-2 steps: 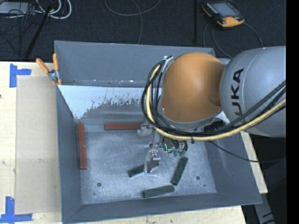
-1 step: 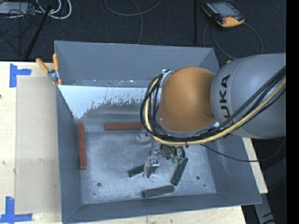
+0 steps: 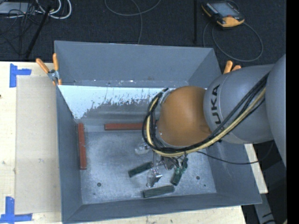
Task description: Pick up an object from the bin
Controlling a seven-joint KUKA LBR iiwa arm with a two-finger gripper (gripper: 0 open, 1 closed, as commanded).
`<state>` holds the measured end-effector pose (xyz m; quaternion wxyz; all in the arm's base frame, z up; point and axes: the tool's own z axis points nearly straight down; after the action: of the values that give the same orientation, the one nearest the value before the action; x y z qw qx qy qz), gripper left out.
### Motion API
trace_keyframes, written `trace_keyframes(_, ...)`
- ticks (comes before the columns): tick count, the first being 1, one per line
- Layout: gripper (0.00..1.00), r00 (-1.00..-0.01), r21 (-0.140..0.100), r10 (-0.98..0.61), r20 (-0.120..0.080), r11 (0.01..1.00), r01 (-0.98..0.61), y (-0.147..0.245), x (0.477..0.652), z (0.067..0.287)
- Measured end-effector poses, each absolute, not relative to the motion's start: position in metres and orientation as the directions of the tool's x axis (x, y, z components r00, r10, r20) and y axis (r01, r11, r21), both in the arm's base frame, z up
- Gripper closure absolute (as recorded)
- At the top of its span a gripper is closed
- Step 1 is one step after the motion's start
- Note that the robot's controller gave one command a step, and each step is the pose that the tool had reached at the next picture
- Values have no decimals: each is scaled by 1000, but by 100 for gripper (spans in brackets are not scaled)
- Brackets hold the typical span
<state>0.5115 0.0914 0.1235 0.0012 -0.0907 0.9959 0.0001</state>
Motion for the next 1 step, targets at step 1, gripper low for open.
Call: trace_keyframes(1,100,-958,1,-285,-16,959,-285,84,537,76)
